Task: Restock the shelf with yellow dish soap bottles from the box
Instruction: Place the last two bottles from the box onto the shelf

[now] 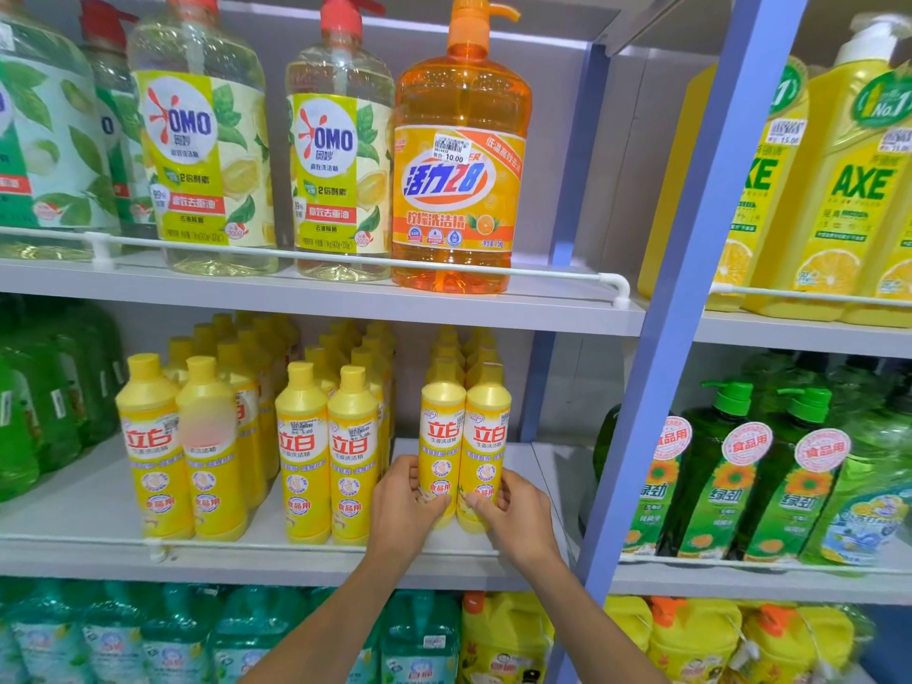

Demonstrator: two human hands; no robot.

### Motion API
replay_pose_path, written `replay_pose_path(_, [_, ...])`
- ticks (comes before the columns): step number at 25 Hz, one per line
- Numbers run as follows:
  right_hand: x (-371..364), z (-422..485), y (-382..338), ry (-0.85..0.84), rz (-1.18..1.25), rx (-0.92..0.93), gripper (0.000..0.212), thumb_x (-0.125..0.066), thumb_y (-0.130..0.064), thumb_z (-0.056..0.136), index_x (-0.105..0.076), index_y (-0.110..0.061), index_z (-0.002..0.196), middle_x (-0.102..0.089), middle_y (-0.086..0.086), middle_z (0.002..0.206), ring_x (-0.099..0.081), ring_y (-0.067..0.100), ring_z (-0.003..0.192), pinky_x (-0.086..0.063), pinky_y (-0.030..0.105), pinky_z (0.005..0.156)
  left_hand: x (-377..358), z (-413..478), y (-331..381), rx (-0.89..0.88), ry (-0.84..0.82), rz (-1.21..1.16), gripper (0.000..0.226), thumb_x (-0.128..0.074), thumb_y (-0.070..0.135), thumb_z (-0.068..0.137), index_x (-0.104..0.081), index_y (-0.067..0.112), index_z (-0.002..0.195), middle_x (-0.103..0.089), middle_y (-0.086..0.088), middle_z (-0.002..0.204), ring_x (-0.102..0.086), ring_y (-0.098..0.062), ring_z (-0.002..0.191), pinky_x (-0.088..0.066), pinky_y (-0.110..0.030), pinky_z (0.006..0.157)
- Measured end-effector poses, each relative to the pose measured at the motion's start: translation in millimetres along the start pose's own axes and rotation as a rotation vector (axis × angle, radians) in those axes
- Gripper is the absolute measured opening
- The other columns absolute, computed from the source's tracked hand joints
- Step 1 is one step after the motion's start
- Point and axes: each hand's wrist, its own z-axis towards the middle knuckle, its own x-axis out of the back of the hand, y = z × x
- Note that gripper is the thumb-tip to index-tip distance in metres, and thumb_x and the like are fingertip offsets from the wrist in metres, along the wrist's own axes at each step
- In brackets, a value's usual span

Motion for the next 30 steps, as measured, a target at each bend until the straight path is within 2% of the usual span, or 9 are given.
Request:
replay_pose_path(5, [0,3,-2,-0.012,-0.03,0.017,0.038,-0.079,-0.041,0.085,-0.069,-0.028,0.118,-0.073,-0.012,0.11,-0.069,0.002,0.098,-0.057,0.02,0.086,-3,4,-1,0.015,0.0,-0.011,0.056,-0.091,0.022,0.069,-0.059,0.021,0.115,-0.071,0.004,0.108,-0.068,-0.01,0.096,-0.061,-0.038,0.087])
replay_pose_path(11, [-2,7,2,-0.022,-0.036,0.006,0.04,-0.079,-0.046,0.083,-0.069,-0.029,0.118,-0.074,-0.013,0.109,-0.07,0.003,0.098,-0.06,0.031,0.089,-4,6,0,0.004,0.004,0.004,0.053,-0.09,0.023,0.071,-0.06,0.021,0.114,-0.069,0.002,0.108,-0.067,-0.011,0.095,-0.06,-0.037,0.086])
replay_pose_path(26, [3,11,1,-0.048,-0.08,0.021,0.041,-0.078,-0.045,0.084,-0.07,-0.026,0.119,-0.074,-0.009,0.108,-0.069,0.005,0.094,-0.06,0.029,0.087,-3,5,12,0.054,-0.009,0.016,0.049,-0.089,0.017,0.072,-0.059,0.02,0.111,-0.072,0.002,0.106,-0.068,-0.012,0.095,-0.059,-0.039,0.088])
replay_pose_path(30, [5,16,1,-0.059,-0.096,-0.003,0.043,-0.08,-0.045,0.083,-0.07,-0.024,0.119,-0.074,-0.007,0.109,-0.069,0.008,0.095,-0.06,0.033,0.089,-4,0,24,0.075,0.012,0.03,0.048,-0.088,0.015,0.072,-0.059,0.018,0.111,-0.071,-0.001,0.106,-0.068,-0.015,0.094,-0.059,-0.038,0.088])
